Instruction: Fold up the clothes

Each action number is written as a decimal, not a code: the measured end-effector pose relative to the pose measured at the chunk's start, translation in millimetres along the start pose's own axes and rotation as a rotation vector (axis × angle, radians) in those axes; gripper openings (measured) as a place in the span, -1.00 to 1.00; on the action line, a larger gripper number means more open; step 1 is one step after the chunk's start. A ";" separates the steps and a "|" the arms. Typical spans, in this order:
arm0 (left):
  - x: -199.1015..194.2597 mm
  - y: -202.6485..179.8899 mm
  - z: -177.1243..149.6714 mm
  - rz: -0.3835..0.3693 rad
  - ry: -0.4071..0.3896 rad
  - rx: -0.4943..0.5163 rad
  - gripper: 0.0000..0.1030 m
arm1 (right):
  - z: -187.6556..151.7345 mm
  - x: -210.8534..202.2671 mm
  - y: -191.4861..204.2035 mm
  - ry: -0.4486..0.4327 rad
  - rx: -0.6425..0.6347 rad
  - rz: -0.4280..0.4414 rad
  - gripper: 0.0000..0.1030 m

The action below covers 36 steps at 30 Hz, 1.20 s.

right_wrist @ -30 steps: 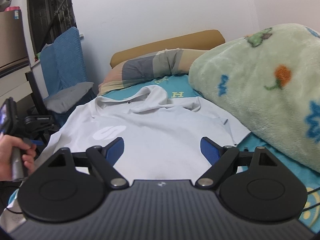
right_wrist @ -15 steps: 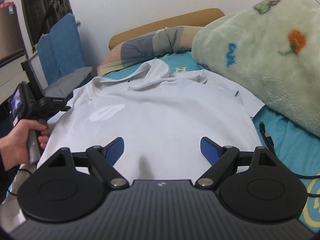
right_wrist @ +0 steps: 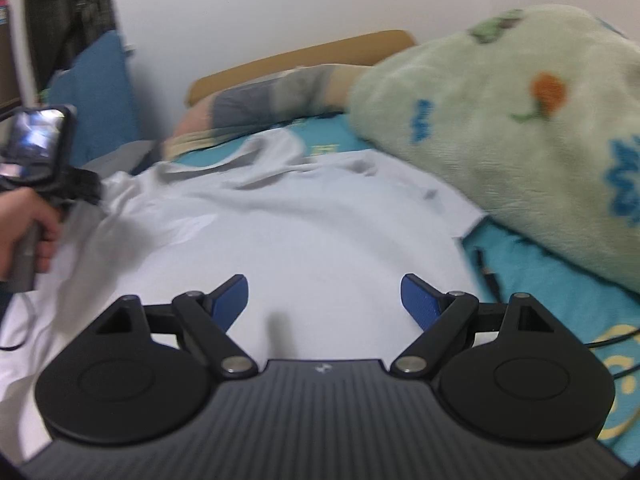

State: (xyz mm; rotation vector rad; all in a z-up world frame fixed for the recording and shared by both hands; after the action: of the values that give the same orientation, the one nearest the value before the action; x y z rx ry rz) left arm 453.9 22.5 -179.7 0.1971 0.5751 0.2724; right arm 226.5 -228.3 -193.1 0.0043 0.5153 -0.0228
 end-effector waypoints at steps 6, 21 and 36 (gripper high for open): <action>-39.7 -84.9 -17.2 -0.213 -0.019 0.092 -0.93 | -8.3 6.3 -29.3 0.033 0.072 -0.092 0.65; -75.9 -27.7 -30.8 -0.502 0.092 -0.370 0.27 | -17.2 12.4 -38.1 0.097 0.093 -0.137 0.65; 22.4 35.1 -50.6 -0.547 0.242 -0.831 0.25 | -25.3 17.1 -27.5 0.155 0.138 -0.079 0.69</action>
State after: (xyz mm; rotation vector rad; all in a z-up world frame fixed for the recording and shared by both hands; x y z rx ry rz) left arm 436.7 68.0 -223.5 -0.7981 0.6861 -0.0150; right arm 228.3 -255.9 -223.6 0.1216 0.6677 -0.1363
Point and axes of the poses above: each gripper's, at about its wrist camera, not at the fingertips, and x roughly the way its jaws point, y to its left, z to its top, the point moved 9 cm from there along x, roughly the way its jaws point, and after that the axes turned 15 degrees about -x, right-handed, at the moved point
